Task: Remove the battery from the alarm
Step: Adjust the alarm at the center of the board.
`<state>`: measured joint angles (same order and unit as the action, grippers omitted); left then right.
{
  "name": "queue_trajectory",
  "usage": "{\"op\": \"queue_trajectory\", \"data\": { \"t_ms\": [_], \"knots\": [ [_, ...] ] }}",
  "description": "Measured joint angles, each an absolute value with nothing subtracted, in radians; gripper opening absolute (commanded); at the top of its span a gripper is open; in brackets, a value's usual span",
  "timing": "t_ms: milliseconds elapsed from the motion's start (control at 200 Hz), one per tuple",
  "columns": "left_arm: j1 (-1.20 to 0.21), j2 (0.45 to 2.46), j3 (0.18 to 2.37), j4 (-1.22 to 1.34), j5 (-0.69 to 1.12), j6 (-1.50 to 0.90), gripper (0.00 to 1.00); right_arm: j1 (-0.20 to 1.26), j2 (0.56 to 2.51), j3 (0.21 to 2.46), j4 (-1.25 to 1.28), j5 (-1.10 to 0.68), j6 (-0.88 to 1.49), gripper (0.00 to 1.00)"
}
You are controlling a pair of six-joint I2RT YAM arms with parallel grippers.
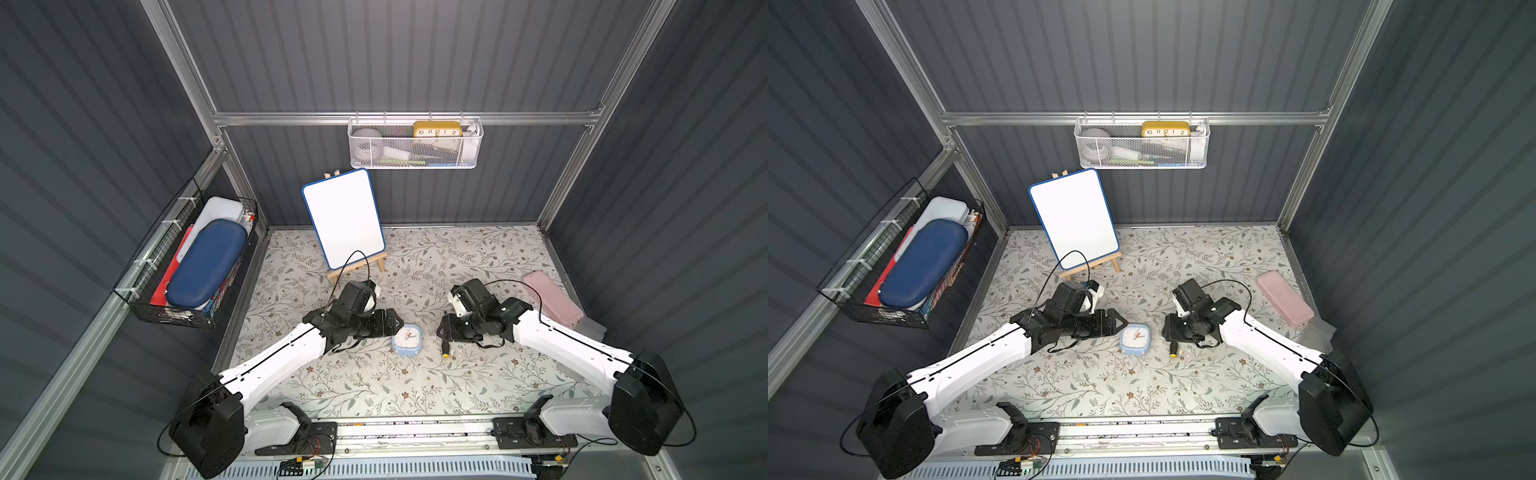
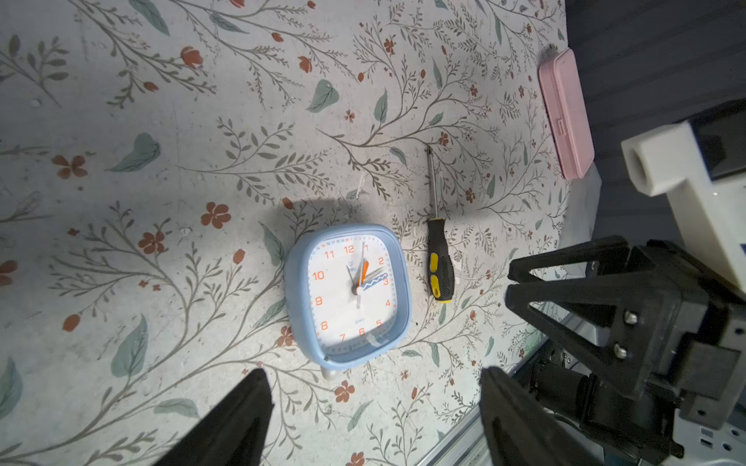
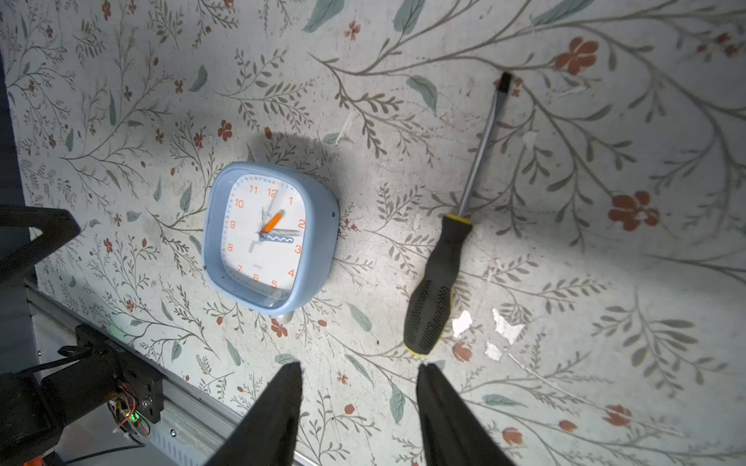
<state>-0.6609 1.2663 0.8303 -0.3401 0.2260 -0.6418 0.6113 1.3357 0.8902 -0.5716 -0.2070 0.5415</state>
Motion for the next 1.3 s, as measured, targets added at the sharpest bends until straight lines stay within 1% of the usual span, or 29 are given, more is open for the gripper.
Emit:
{"op": "queue_trajectory", "data": {
  "t_ms": [205, 275, 345, 385, 425, 470, 510, 520, 525, 540, 545, 555, 560, 595, 605, 665, 775, 940, 1206, 1301],
  "knots": [
    [-0.661, 1.301, 0.812, -0.330, 0.213, -0.698, 0.87, 0.612, 1.398, 0.891, -0.535, -0.282, 0.561, 0.54],
    [-0.661, 1.311, 0.786, -0.313, 0.216, -0.731, 0.84, 0.612, 1.414, 0.892, -0.511, -0.309, 0.575, 0.55],
    [-0.661, 1.307, 0.746, -0.289, 0.228, -0.777, 0.79, 0.611, 1.431, 0.908, -0.493, -0.311, 0.583, 0.55],
    [-0.661, 1.291, 0.713, -0.274, 0.236, -0.817, 0.73, 0.608, 1.449, 0.934, -0.488, -0.304, 0.580, 0.53],
    [-0.661, 1.266, 0.680, -0.265, 0.247, -0.849, 0.68, 0.602, 1.471, 0.968, -0.485, -0.299, 0.572, 0.50],
    [-0.662, 1.224, 0.646, -0.262, 0.259, -0.873, 0.59, 0.589, 1.502, 1.016, -0.478, -0.295, 0.562, 0.40],
    [-0.664, 1.184, 0.624, -0.263, 0.267, -0.899, 0.48, 0.572, 1.547, 1.075, -0.476, -0.295, 0.552, 0.29],
    [-0.665, 1.172, 0.619, -0.263, 0.270, -0.914, 0.45, 0.569, 1.557, 1.088, -0.477, -0.297, 0.537, 0.24],
    [-0.666, 1.169, 0.617, -0.263, 0.271, -0.914, 0.44, 0.567, 1.563, 1.094, -0.478, -0.299, 0.532, 0.24],
    [-0.668, 1.154, 0.612, -0.263, 0.273, -0.914, 0.38, 0.561, 1.582, 1.119, -0.484, -0.300, 0.542, 0.18],
    [-0.669, 1.151, 0.611, -0.262, 0.274, -0.918, 0.35, 0.558, 1.594, 1.134, -0.487, -0.303, 0.533, 0.18],
    [-0.669, 1.142, 0.608, -0.262, 0.277, -0.929, 0.30, 0.555, 1.607, 1.148, -0.489, -0.305, 0.518, 0.14],
    [-0.670, 1.139, 0.607, -0.263, 0.279, -0.929, 0.28, 0.553, 1.618, 1.161, -0.493, -0.309, 0.521, 0.11],
    [-0.675, 1.116, 0.601, -0.261, 0.290, -0.941, 0.15, 0.543, 1.667, 1.216, -0.499, -0.316, 0.505, 0.02],
    [-0.676, 1.111, 0.599, -0.260, 0.292, -0.942, 0.12, 0.540, 1.684, 1.235, -0.501, -0.317, 0.508, 0.00],
    [-0.693, 1.095, 0.590, -0.247, 0.310, -0.959, 0.00, 0.528, 1.768, 1.308, -0.498, -0.331, 0.489, 0.00],
    [-0.757, 1.116, 0.572, -0.211, 0.337, -0.995, 0.00, 0.527, 1.853, 1.330, -0.503, -0.359, 0.471, 0.00],
    [-0.855, 1.227, 0.563, -0.147, 0.363, -1.044, 0.00, 0.538, 1.917, 1.328, -0.530, -0.400, 0.461, 0.00],
    [-0.871, 1.300, 0.548, -0.049, 0.340, -1.108, 0.00, 0.569, 1.919, 1.310, -0.525, -0.437, 0.455, 0.00],
    [-0.871, 1.357, 0.542, -0.011, 0.327, -1.127, 0.00, 0.577, 1.921, 1.309, -0.525, -0.445, 0.454, 0.00]
  ]
}}
